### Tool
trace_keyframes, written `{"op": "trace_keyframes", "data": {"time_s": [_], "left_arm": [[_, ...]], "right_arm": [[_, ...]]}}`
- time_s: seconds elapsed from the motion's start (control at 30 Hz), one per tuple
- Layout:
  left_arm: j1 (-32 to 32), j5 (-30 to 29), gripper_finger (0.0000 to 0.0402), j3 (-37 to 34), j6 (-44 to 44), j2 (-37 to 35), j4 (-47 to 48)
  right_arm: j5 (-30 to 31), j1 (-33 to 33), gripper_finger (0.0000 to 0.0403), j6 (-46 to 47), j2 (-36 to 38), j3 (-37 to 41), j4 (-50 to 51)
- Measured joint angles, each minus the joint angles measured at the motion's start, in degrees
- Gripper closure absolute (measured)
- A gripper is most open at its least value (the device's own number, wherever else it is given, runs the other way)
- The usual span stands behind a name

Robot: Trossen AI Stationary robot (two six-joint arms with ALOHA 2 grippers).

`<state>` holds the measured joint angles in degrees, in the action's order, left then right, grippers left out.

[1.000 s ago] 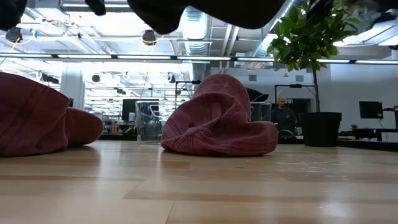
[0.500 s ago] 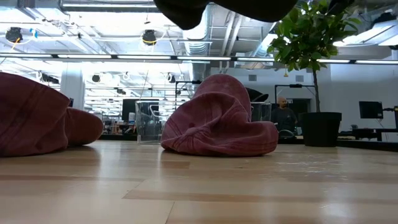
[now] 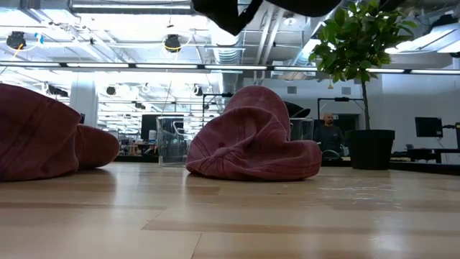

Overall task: Pick & Place hat
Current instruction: Put the black cap into the right transparent bin

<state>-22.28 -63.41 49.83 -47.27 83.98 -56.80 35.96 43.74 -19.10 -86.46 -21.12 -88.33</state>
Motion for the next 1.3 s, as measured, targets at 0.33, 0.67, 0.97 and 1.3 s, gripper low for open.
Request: {"op": "trace_keyframes", "data": {"time_s": [0.33,0.67,0.97,1.3], "left_arm": [[-0.55,16.29,0.0246,5.4,4.28,-0.12,0.33],[-1.65,4.54,0.0246,5.48,-18.75,-2.45,-0.27],[-0.17,-8.96,0.0246,5.44,-21.14,-6.46,-0.47],[0.4,-7.17,0.0246,4.29,-10.35,2.58,0.27]], "right_arm": [[-2.23,-2.38,0.04,3.07,-0.04,0.0,2.38],[-3.04,-1.75,0.04,2.74,-0.04,-0.01,2.6],[-3.14,-1.76,0.04,2.63,-0.04,-0.02,2.51],[-4.48,-1.87,0.04,2.49,-0.04,-4.11,8.38]]}}
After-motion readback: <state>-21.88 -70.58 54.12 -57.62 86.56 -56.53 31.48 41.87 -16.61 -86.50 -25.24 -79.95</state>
